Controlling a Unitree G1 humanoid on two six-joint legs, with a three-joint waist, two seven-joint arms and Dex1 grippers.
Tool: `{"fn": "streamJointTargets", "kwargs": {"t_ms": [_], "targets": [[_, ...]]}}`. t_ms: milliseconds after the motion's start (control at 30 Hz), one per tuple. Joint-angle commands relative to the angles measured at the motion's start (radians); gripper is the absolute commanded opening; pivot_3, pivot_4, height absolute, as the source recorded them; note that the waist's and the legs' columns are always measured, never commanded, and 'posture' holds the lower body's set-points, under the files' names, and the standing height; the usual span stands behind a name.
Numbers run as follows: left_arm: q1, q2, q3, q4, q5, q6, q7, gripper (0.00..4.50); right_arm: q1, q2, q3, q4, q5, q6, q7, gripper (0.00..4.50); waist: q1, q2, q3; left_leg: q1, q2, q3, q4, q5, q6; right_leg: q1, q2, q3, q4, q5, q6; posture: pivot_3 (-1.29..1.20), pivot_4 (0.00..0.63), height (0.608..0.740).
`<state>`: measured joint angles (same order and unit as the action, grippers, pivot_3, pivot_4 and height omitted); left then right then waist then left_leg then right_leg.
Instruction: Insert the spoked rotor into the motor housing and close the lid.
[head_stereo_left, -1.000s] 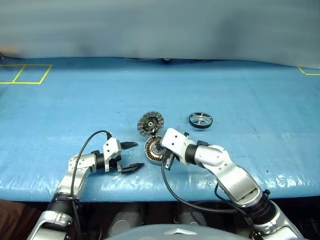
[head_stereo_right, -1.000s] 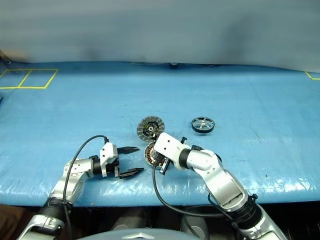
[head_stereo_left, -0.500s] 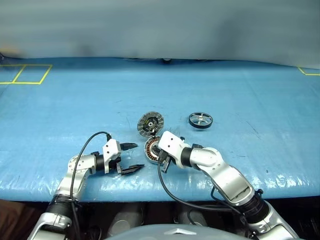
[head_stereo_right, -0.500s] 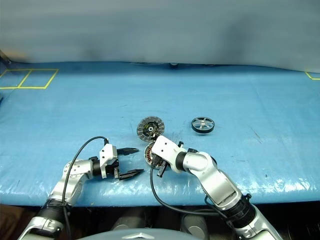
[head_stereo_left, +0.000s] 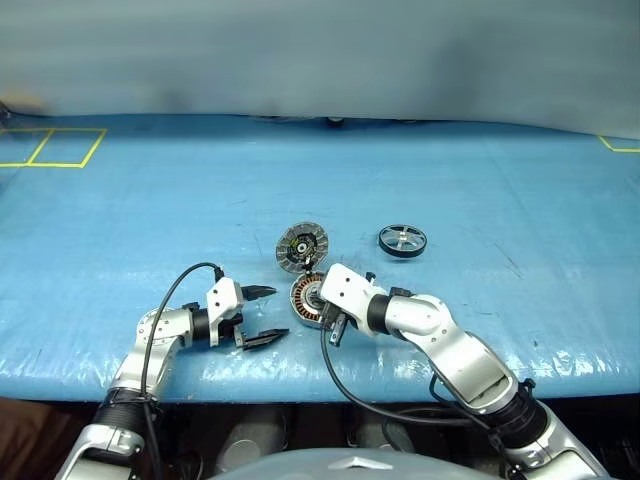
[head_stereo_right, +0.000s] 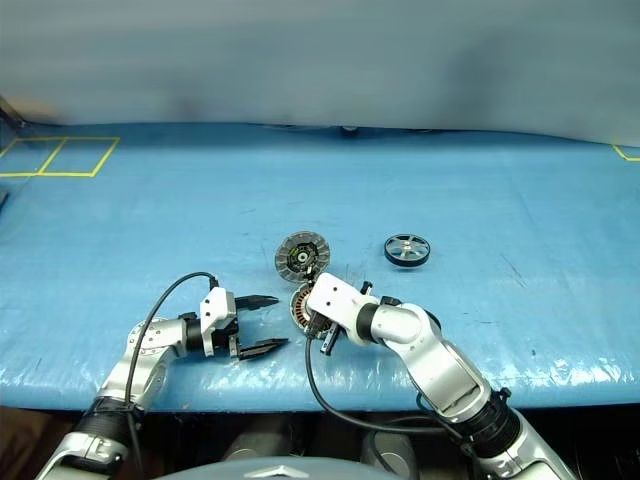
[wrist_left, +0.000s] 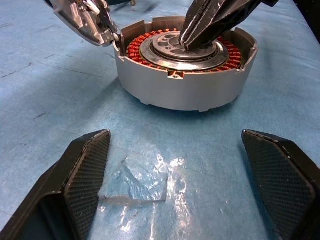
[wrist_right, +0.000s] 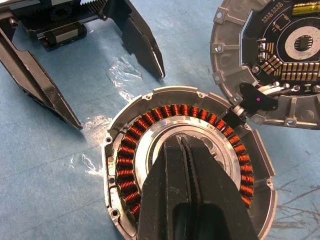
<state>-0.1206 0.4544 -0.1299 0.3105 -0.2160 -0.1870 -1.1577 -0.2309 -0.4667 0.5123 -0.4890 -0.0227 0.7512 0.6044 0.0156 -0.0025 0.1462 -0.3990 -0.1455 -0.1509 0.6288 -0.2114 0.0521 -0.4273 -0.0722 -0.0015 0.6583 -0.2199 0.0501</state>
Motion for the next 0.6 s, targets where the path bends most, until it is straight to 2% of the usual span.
{"fn": "streamJointTargets", "kwargs": {"t_ms": [33, 600], "targets": [[-0.006, -0.004, -0.009, -0.004, -0.004, -0.008, -0.005, 4.48, -0.009, -0.011, -0.027, -0.021, -0.013, -0.002, -0.012, 0.02, 0.0, 0.0, 0.0, 0.0, 0.0, 0.0, 0.0, 0.0, 0.0, 0.0, 0.0, 0.0, 0.0, 0.0, 0.0, 0.0, 0.15, 0.74], [-0.003, -0.009, -0.014, 0.004, -0.003, -0.005, -0.012, 4.48, -0.05, -0.012, -0.032, -0.026, -0.027, -0.016, -0.011, 0.02, 0.0, 0.0, 0.0, 0.0, 0.0, 0.0, 0.0, 0.0, 0.0, 0.0, 0.0, 0.0, 0.0, 0.0, 0.0, 0.0, 0.15, 0.74]]}}
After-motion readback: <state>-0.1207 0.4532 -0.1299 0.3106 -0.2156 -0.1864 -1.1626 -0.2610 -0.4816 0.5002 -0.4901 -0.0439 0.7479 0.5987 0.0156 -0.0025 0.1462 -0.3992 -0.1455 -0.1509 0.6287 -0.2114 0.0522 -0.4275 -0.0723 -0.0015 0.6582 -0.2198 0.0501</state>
